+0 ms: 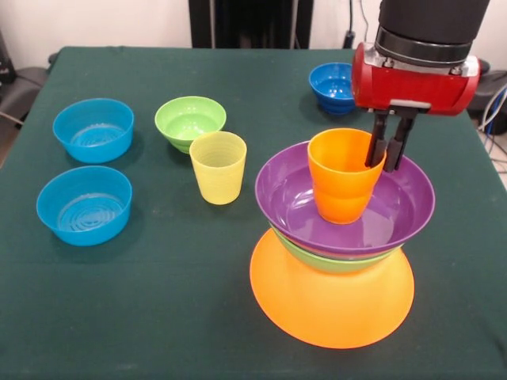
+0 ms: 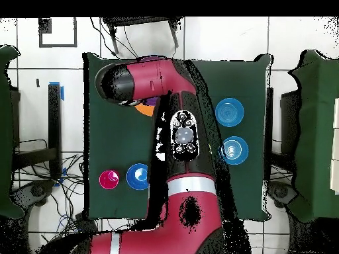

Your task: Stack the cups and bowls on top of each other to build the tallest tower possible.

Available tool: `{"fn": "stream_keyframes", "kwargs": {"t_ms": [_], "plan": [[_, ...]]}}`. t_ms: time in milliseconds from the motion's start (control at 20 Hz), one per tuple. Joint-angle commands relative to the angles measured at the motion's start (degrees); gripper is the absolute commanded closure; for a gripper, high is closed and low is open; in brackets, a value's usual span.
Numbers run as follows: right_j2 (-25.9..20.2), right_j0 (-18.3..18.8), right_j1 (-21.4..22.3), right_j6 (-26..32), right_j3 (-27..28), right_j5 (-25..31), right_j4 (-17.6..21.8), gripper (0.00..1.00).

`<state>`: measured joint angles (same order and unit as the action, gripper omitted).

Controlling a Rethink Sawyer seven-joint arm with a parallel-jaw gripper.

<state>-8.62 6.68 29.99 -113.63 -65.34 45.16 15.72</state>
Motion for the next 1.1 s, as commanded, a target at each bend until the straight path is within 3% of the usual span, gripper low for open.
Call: {"fn": "stream_keyframes", "kwargs": {"t_ms": [50, 850, 900, 1100], "plan": [[-2.8, -0.6, -0.1, 8.1, -6.7, -1.8, 5.2, 1.0], [-3.9, -0.4, -0.4, 7.4, -7.1, -3.4, 5.9, 1.0], [-4.2, -0.1, -0.3, 7.6, -7.3, -4.0, 5.8, 0.0], [-4.8, 0.3, -0.2, 7.0, -7.9, -4.6, 5.2, 0.0]]}}
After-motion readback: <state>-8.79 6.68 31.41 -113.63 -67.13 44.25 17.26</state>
